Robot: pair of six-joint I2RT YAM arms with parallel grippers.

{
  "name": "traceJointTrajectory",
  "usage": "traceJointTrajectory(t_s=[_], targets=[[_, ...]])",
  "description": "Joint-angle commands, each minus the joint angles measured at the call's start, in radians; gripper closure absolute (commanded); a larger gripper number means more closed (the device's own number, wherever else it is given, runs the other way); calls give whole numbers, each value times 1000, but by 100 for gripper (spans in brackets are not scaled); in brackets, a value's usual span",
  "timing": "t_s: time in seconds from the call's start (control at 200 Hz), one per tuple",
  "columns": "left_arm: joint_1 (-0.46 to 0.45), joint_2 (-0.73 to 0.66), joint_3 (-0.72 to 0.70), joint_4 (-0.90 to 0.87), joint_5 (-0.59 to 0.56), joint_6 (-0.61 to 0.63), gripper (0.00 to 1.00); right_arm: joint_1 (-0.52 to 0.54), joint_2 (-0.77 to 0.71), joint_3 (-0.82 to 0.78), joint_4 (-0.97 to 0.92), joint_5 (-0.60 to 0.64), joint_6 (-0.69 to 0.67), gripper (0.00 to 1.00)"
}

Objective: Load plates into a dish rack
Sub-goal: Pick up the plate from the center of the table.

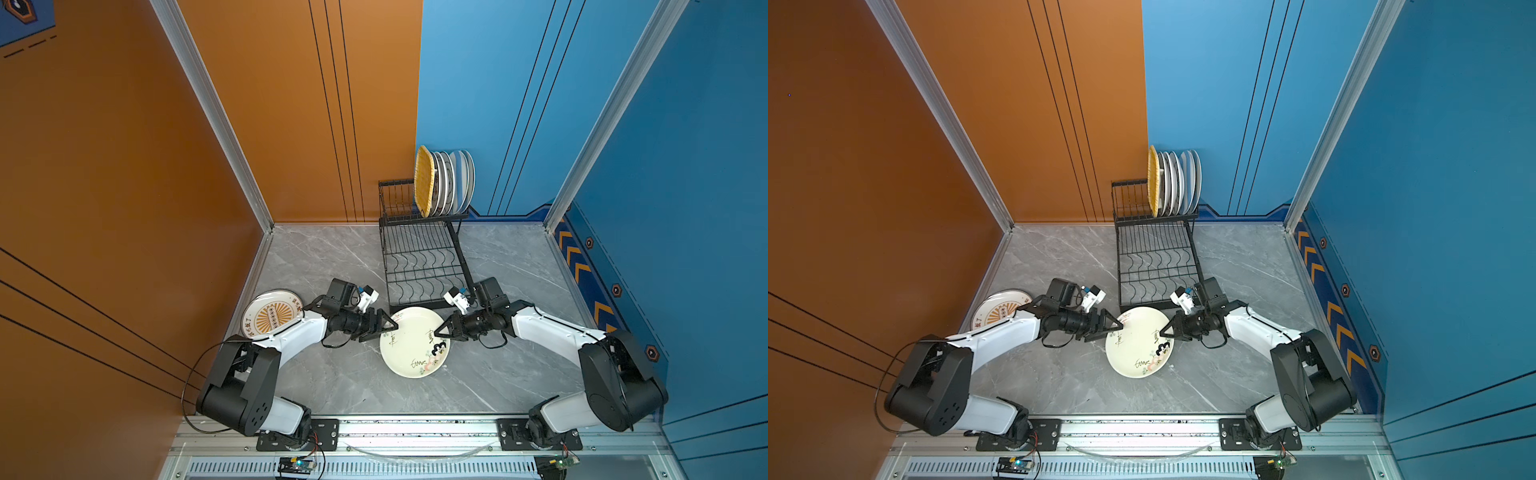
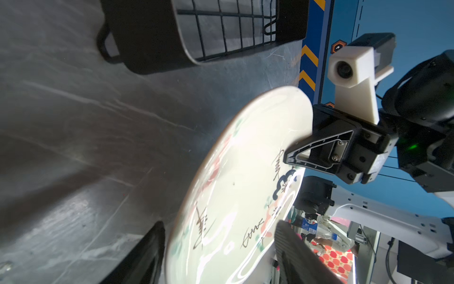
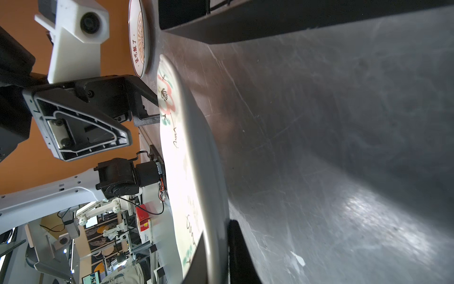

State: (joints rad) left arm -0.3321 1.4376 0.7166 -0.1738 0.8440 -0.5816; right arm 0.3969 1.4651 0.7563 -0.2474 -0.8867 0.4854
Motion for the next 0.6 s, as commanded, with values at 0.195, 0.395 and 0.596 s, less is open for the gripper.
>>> traceJointTrajectory(t_s=[0.195, 0.395, 0.596], targets=[[28, 7, 74, 13, 74, -10, 20, -79, -107, 24, 185, -175, 159, 100], [32, 42, 86, 293, 121, -213, 37, -88, -104, 71, 218, -169, 186, 100], [32, 79, 125, 435, 147, -318, 62, -109, -99, 83, 343, -160, 273, 100]])
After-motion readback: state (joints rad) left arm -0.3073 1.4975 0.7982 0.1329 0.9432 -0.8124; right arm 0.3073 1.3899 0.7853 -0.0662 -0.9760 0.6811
